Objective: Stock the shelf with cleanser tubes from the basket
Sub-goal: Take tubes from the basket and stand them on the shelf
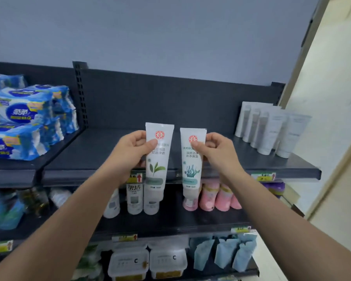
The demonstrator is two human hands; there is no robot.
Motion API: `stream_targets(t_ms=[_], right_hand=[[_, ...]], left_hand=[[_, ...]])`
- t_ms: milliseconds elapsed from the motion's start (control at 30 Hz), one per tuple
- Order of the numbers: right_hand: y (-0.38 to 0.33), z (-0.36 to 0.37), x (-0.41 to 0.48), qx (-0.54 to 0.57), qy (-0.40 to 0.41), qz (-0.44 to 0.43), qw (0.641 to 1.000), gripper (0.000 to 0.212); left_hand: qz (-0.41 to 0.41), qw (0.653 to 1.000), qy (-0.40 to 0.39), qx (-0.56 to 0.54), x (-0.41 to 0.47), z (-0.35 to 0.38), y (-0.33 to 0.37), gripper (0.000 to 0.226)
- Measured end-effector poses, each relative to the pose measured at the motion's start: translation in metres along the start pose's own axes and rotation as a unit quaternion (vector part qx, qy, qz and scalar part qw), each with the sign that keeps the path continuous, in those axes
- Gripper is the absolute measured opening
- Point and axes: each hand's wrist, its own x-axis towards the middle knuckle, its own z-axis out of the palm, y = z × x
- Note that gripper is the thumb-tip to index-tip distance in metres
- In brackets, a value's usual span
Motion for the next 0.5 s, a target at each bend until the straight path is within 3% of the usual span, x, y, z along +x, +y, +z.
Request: stream_targets(t_ms=[500], right_hand=[[0.019,-0.097,0.131,0.012,0.068,-0.028,0.997,0.013]], left_hand=[[0.044,0.998,-0.017,0.037,0.163,0.098,0.013,0.009]])
